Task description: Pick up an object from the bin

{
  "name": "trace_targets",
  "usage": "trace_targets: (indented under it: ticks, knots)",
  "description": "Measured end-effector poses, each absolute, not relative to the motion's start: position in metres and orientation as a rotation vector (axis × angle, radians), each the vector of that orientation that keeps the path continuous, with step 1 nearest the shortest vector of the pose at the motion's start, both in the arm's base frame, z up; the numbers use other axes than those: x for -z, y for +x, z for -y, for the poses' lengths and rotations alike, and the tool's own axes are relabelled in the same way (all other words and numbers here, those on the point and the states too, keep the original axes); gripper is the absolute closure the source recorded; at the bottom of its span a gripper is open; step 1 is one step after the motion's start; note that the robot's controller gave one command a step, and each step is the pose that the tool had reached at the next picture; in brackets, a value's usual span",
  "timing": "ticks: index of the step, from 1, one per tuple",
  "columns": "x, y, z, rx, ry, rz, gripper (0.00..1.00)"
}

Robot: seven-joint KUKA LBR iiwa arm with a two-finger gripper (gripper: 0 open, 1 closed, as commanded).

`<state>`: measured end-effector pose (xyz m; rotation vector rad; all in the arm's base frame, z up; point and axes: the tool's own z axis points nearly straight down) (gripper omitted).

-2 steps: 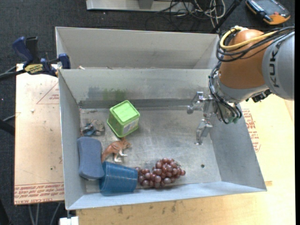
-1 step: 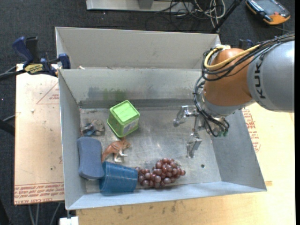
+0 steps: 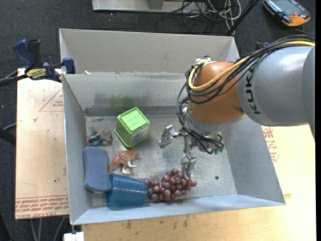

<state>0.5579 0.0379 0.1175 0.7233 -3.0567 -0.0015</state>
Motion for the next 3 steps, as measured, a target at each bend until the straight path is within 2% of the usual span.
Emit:
trace_targets:
  ticks: [1,2,3]
  knots:
    - [-0.128,0.548,-0.064,0.005,0.865,3.023,0.00]
    - [-0.098,0.525,-0.048,0.001,1.394,2.816,0.00]
    - [-0.077,0.515,-0.055,-0.015,1.404,2.812,1.00]
